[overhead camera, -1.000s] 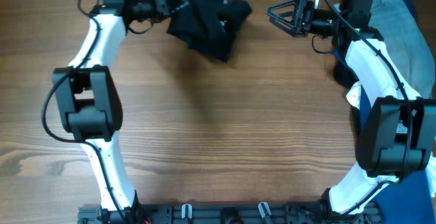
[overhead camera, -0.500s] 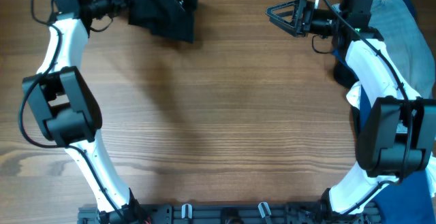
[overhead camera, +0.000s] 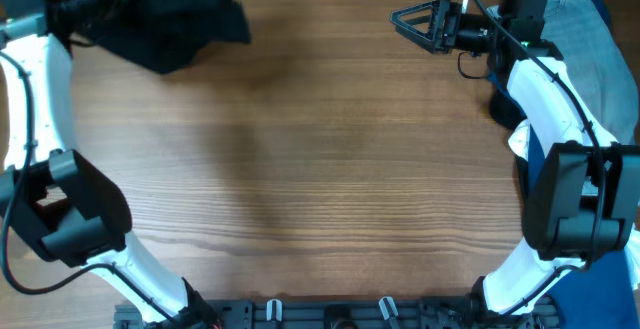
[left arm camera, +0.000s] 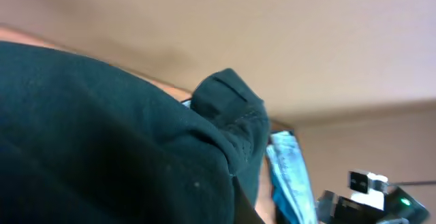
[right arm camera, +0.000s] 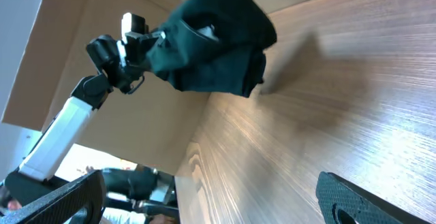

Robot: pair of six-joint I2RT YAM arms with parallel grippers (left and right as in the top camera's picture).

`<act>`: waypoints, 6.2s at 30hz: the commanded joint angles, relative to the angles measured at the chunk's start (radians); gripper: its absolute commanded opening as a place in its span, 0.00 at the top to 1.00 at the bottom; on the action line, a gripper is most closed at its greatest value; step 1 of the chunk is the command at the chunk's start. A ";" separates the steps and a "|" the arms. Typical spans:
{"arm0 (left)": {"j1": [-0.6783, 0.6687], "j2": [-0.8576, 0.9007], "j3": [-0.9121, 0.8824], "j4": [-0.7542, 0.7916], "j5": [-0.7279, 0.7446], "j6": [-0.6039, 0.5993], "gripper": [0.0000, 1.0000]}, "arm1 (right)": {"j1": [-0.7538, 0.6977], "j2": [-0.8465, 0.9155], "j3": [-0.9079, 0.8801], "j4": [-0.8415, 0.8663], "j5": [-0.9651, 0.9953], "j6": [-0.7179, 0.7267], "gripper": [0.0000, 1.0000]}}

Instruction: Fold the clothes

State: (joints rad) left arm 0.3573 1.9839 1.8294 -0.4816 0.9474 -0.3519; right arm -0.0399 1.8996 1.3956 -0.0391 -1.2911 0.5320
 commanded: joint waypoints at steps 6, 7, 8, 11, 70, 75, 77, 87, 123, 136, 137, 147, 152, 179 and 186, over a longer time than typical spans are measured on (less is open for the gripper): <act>0.064 -0.026 0.003 -0.010 -0.097 0.106 0.96 | 0.004 -0.034 -0.010 0.002 -0.026 -0.034 0.00; 0.074 -0.026 0.003 -0.010 -0.098 0.107 0.96 | 0.005 -0.034 -0.010 0.001 -0.026 -0.034 0.00; 0.084 -0.026 0.003 -0.012 -0.101 0.107 0.96 | 0.010 -0.034 -0.010 0.001 -0.026 -0.035 0.00; 0.118 -0.026 0.003 -0.027 -0.101 0.106 0.96 | 0.021 -0.034 -0.010 0.001 -0.026 -0.038 0.00; 0.084 0.203 0.003 0.406 -0.971 0.500 0.96 | 0.132 -0.034 -0.010 -0.114 -0.091 -0.009 0.00; 0.043 0.298 0.003 0.461 -0.975 0.500 0.96 | 0.132 -0.034 -0.010 -0.114 -0.097 -0.009 0.00; 0.032 0.317 0.003 0.466 -0.975 0.471 0.96 | 0.132 -0.034 -0.010 -0.111 -0.097 -0.009 0.00; -0.136 0.324 0.003 0.395 -0.973 0.330 0.96 | 0.132 -0.034 -0.010 -0.101 -0.098 -0.012 0.00; -0.165 0.322 0.003 0.360 -0.883 -0.016 0.96 | 0.132 -0.034 -0.010 -0.100 -0.179 -0.061 0.00; -0.339 0.315 0.003 -0.058 -0.596 -0.182 0.96 | 0.132 -0.034 -0.010 -0.103 -0.169 -0.084 0.00; -0.354 0.310 0.003 -0.086 -0.595 -0.207 0.96 | 0.132 -0.034 -0.010 -0.108 -0.169 -0.088 0.00; -0.380 0.275 0.003 -0.351 -0.136 -0.480 0.96 | 0.132 -0.033 -0.010 -0.138 -0.164 -0.088 0.00; -0.361 0.275 0.003 -0.454 -0.094 -0.420 0.96 | 0.132 -0.032 -0.010 -0.138 -0.161 -0.087 0.00; -0.367 0.275 0.003 -0.311 -1.050 -0.127 0.13 | 0.132 -0.031 -0.010 -0.138 -0.157 -0.035 0.00; -0.354 0.275 0.003 -0.372 -1.049 -0.127 0.87 | 0.132 -0.031 -0.010 -0.137 -0.138 -0.034 0.00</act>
State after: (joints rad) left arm -0.0063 2.2719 1.8347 -0.8299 -0.0818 -0.4873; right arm 0.0875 1.8977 1.3956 -0.1791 -1.4353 0.4999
